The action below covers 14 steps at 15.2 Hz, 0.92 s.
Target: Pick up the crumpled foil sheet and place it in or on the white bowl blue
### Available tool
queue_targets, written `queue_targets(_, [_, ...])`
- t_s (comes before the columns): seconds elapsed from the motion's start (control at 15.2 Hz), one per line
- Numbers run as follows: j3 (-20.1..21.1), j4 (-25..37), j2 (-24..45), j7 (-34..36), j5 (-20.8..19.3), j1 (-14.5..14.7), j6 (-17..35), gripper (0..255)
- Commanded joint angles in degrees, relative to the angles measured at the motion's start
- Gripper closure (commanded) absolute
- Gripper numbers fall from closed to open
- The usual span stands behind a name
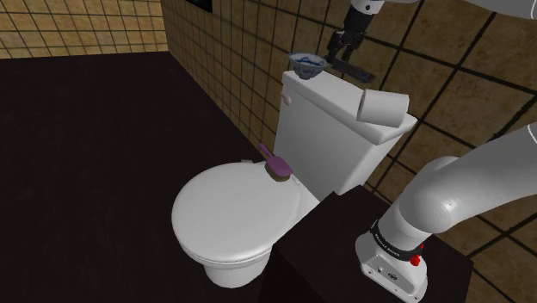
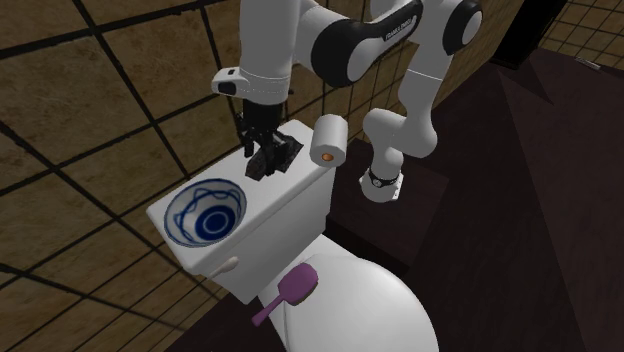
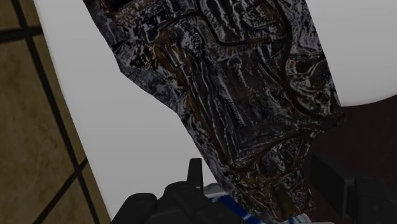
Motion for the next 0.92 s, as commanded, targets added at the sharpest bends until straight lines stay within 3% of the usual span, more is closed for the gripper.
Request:
queue_targets(0.0, [0.06,2.03,0.31,-0.11,0.14,0.08,-1.74,255])
queue_targets(0.4, [0.17,7.47,1.41,-0.36,0.53,0.30,-6.09,255])
queue_targets(0.86, [-1.86,24.97,18.41,-2.18,5.33,1.45,-7.15,255])
